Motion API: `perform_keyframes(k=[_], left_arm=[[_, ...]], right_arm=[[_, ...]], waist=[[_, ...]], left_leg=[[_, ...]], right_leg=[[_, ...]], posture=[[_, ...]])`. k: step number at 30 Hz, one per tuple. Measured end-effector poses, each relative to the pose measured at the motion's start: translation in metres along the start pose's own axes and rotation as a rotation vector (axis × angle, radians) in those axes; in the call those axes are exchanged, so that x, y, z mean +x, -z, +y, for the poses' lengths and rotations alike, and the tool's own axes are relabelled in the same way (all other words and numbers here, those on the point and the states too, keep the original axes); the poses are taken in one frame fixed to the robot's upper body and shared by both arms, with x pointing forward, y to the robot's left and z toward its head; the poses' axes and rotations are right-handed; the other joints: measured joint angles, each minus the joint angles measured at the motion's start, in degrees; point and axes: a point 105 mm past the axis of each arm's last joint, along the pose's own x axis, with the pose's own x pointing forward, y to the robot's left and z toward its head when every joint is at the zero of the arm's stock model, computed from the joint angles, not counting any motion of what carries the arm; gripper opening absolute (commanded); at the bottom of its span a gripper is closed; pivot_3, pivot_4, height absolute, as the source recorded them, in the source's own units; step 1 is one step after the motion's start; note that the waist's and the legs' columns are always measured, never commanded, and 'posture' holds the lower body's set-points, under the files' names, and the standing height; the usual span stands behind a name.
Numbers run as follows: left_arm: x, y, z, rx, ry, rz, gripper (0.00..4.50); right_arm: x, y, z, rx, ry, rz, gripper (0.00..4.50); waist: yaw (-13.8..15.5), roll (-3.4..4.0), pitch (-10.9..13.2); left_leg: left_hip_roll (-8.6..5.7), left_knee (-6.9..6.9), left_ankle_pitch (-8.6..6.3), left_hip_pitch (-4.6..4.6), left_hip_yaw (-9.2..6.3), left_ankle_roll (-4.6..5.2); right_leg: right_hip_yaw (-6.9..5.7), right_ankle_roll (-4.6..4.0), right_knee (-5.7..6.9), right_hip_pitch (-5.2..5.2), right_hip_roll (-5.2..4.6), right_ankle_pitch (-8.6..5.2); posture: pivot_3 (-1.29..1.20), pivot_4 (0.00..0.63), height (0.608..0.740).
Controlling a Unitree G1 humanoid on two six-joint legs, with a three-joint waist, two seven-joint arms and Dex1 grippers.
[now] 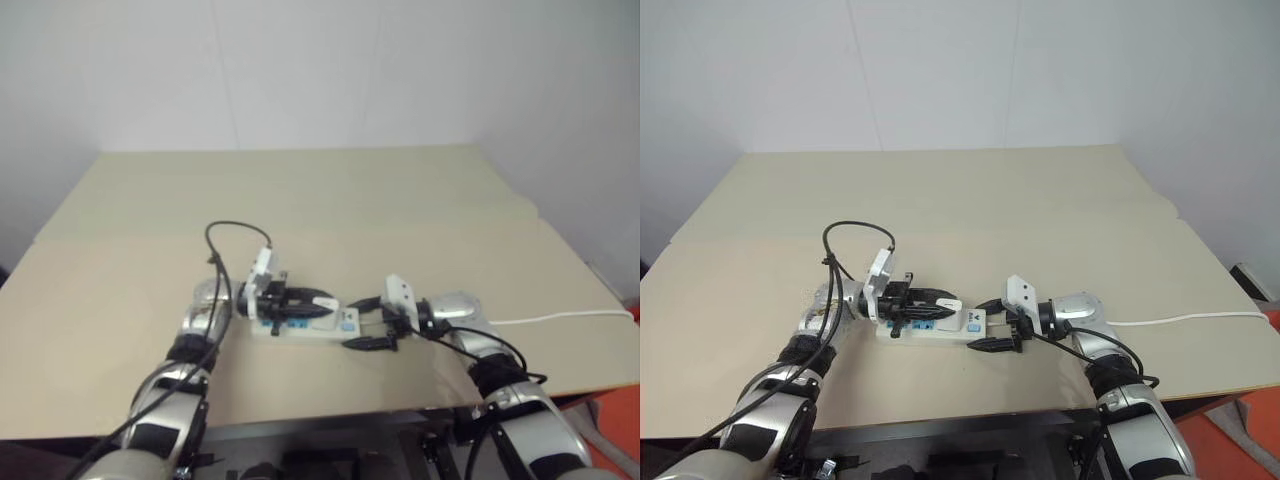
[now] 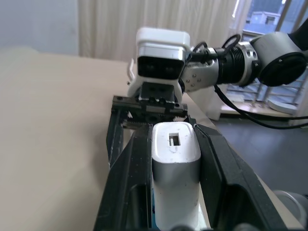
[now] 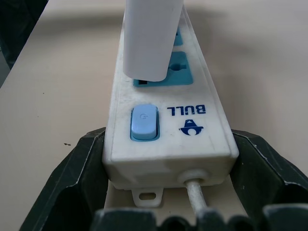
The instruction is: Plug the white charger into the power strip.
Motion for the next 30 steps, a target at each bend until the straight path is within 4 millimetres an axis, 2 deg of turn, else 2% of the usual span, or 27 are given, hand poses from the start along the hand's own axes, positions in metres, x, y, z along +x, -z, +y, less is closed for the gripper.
perform_keyframes(k=[18,30], left_arm=[[-0.0043,0.0071,-0.0063,0.097,-0.002,0.008,0.99],[-0.0053,0.0104,-0.0055,0.085,-0.014,-0.001,0.99]], right_arm=[[0.0004,-0.0002,0.0009,-0.008,-0.001,-0.004,3.42],[0.0014,0.0016,0.0010,-0.005,0.005,0.001,3.42]], waist=[[-0.05,-0.01,-0.03],[-0.10,0.01,-0.06]], left_leg=[[0.03,-0.11,0.00,0.08,0.01,0.00],[0.04,-0.27,-0.01,0.64,0.00,0.00]], right_leg=[[0.00,0.00,-0.06,0.03,0.00,0.00],[-0.02,0.00,-0.22,0.60,0.01,-0.01]], posture=[[0.00,0.150,0.740],[0.00,0.150,0.740]])
